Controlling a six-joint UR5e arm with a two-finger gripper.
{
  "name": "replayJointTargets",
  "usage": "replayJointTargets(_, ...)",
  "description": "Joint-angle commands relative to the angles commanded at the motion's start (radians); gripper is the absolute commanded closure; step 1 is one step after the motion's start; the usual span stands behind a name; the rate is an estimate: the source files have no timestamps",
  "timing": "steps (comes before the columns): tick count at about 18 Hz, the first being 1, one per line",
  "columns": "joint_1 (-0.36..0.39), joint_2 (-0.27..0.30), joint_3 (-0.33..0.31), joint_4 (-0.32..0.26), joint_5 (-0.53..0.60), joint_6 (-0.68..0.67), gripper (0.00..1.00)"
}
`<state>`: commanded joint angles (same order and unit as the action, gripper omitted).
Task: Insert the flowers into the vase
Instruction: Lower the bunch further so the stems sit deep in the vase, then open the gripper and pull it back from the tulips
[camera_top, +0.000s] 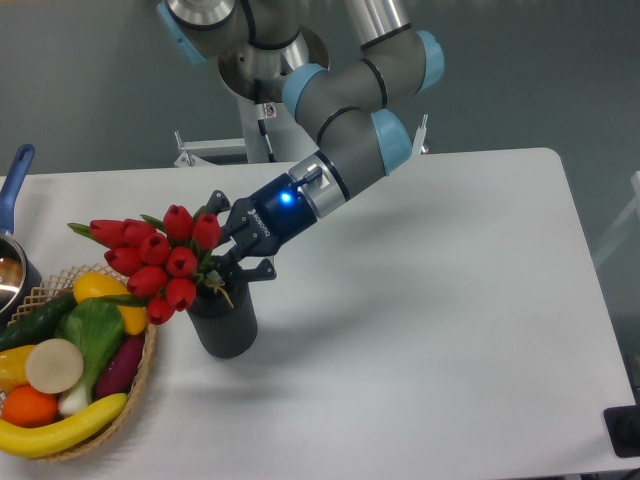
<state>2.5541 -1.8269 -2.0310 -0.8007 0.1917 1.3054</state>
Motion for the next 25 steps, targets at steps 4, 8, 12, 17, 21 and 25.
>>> replayJointTargets(4, 0.000, -0.005, -0.002, 0.000, 0.000, 0.000, 0.65)
replayJointTargets(8, 0.002, -0.006, -0.005, 0.000, 0.000, 0.002, 0.65)
replayJointTargets(12, 0.002, -0.014, -0.029, 0.000, 0.002, 0.051, 0.65)
replayJointTargets(17, 0.002, -0.017, -0.031, 0.000, 0.002, 0.054, 0.53)
replayJointTargets(21, 0.003, -0.022, -0.034, 0.002, 0.003, 0.087, 0.22)
replayJointTargets(25, 0.026, -0.018, -0.037, 0.003, 0.005, 0.120, 0.00)
